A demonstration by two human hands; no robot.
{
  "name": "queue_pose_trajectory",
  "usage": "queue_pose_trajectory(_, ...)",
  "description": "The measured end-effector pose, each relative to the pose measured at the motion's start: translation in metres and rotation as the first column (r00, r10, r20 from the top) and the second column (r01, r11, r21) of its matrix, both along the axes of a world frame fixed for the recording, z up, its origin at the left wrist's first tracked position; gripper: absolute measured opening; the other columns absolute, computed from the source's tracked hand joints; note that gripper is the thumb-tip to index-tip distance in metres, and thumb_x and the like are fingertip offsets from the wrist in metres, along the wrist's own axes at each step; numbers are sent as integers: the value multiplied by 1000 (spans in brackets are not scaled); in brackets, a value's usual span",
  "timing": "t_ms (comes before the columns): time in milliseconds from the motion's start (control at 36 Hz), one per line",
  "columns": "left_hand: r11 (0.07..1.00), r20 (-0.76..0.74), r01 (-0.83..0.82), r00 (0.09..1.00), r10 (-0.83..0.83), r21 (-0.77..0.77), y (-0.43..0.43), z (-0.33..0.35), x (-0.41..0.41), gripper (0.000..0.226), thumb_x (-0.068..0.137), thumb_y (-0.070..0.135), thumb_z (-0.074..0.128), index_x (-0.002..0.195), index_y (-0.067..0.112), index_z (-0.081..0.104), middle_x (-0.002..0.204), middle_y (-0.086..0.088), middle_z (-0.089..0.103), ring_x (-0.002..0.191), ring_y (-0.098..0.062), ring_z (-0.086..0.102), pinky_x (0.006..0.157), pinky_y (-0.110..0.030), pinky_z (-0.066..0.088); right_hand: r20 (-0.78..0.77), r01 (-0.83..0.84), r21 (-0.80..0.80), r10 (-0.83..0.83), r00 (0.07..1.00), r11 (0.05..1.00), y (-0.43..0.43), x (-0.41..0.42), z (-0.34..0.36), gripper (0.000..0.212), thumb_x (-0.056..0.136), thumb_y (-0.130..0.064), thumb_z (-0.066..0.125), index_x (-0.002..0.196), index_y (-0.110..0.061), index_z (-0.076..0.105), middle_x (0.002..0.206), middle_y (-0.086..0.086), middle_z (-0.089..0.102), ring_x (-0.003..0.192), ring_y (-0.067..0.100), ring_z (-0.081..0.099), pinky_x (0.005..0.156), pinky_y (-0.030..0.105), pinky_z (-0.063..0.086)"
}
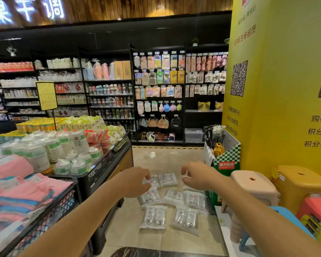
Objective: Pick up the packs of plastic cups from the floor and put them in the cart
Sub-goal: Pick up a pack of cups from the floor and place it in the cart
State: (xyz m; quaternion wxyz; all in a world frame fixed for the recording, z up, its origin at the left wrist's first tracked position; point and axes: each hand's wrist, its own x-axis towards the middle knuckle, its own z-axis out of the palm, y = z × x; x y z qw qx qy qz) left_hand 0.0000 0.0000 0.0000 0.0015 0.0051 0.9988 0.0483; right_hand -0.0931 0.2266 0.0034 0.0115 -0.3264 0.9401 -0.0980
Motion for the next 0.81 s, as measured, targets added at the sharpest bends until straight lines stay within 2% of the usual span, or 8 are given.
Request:
queue_pose_trajectory(111,1000,26,-11,1000,11,-11,-11,-7,-14,37,97,43,47,127,23,53,108,3,53,95,-17,52,91,-37,48,14,35,10,-35,999,999,-2,-12,-10,34,96,-35,54,128,-23,56,121,-1,62,102,17,59,87,35,54)
queue_pose_trajectory(278,1000,18,10,1000,-10,1,-20,-18,-56,36,96,42,48,127,23,52,109,4,53,95,-16,52,91,-36,47,13,46,21,-47,999,999,-8,-49,-18,36,97,-34,54,130,-21,56,123,1,62,104,19,60,87,35,54)
queue_pose_trajectory(417,1000,-5,-2,1000,2,31,-24,-25,-103,35,96,43,49,126,24,53,100,8,48,91,-15,52,84,-32,47,24,27,34,-28,999,999,-18,-99,-24,36,96,-35,55,130,-23,56,123,1,62,104,20,60,89,37,54)
queue_pose_trajectory(500,999,-7,-21,1000,21,27,-28,-27,-135,36,96,44,49,127,24,54,107,6,53,93,-14,53,81,-29,45,24,7,51,-8,1000,999,-25,-135,-24,37,96,-35,54,130,-23,56,123,1,63,104,21,60,90,37,54)
queue_pose_trajectory(583,998,15,-55,998,54,13,-33,-25,-171,39,95,46,49,128,25,53,119,3,57,99,-16,55,89,-34,49,27,-5,58,3,1000,998,-30,-174,-22,38,96,-34,53,132,-22,55,126,3,62,108,23,59,92,40,53)
queue_pose_trajectory(667,997,21,-73,997,74,-4,-38,-19,-205,36,95,44,49,126,25,52,118,3,57,99,-17,56,91,-38,50,26,-22,72,20,999,997,-34,-209,-20,39,96,-34,53,133,-23,54,128,1,60,111,23,58,93,39,52)
queue_pose_trajectory(806,994,7,-106,994,106,2,-45,-12,-254,36,96,43,49,127,23,51,121,3,56,104,-17,56,92,-38,49,11,-43,88,42,999,995,-43,-264,-17,37,97,-35,53,132,-23,54,128,1,60,110,23,59,90,38,53)
